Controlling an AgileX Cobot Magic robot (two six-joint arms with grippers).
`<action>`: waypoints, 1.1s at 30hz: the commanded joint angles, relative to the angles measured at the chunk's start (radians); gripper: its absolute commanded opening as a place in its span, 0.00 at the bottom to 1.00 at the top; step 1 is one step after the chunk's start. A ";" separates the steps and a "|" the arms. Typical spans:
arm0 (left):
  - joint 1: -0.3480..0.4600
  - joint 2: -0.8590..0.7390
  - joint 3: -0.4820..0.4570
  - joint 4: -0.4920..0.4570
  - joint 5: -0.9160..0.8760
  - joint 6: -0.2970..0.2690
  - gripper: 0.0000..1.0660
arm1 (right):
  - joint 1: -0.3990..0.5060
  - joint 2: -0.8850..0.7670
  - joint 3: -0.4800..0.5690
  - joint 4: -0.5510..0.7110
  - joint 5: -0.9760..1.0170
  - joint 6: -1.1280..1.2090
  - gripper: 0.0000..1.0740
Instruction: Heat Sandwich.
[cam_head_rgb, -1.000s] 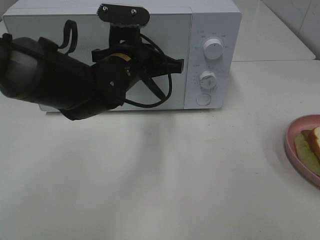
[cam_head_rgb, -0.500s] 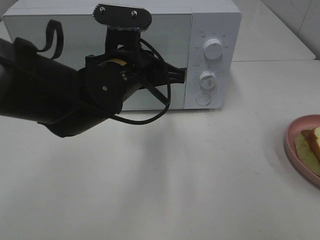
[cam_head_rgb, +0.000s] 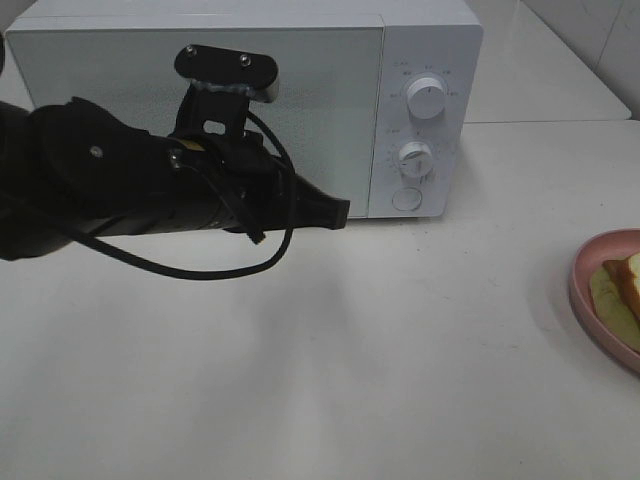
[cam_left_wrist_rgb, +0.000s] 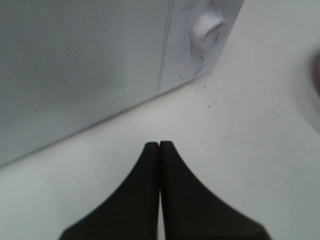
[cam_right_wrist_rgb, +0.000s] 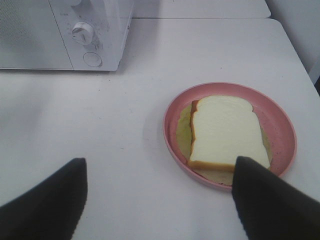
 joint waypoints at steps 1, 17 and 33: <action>0.052 -0.029 0.003 0.031 0.193 0.002 0.00 | -0.007 -0.028 0.001 0.000 -0.008 -0.013 0.71; 0.326 -0.115 0.003 0.180 0.805 -0.186 0.95 | -0.007 -0.028 0.001 0.000 -0.008 -0.012 0.71; 0.613 -0.326 0.005 0.483 1.131 -0.379 0.93 | -0.007 -0.028 0.001 0.000 -0.008 -0.012 0.71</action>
